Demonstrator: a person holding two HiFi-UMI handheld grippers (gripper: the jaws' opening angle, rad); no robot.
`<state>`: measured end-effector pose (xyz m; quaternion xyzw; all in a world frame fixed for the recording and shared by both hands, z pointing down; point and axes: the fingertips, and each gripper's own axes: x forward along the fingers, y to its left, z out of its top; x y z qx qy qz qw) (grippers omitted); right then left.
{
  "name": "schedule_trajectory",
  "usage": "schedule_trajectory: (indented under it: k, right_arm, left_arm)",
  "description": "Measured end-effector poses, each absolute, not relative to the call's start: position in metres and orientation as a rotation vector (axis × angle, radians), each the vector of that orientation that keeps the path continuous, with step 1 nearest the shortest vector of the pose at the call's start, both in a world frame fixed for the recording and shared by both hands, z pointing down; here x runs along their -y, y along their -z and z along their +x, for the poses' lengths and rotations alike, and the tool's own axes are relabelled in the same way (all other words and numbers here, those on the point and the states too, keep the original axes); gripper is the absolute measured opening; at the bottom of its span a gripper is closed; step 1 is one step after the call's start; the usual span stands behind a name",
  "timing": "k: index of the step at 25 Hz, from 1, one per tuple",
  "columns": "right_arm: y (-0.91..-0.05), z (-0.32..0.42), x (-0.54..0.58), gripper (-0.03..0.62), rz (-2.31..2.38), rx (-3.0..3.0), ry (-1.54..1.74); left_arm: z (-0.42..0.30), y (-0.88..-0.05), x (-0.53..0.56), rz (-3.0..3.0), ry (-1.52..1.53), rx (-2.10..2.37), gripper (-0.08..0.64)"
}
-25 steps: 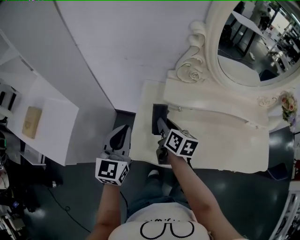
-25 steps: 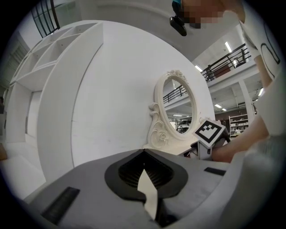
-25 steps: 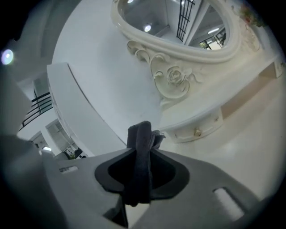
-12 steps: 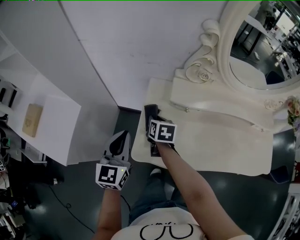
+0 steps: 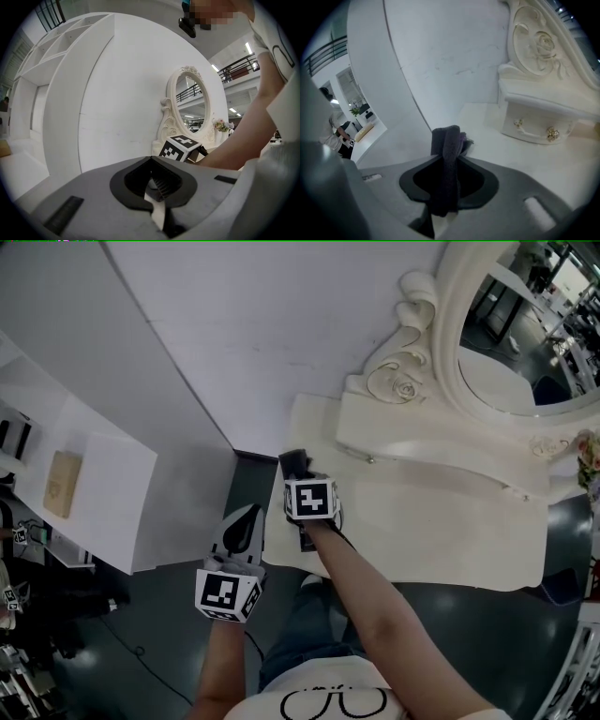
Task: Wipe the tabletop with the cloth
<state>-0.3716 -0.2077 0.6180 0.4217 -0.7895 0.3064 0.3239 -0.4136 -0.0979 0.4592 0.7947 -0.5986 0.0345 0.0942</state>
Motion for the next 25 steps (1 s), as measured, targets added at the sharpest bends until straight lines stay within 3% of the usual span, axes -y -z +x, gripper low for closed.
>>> schedule_trajectory:
  k: [25]
  right_arm:
    - [-0.616,-0.242,0.206,0.094,1.161,2.008,-0.817]
  left_arm:
    - [-0.305,-0.444,0.097,2.439,-0.140,1.718,0.002]
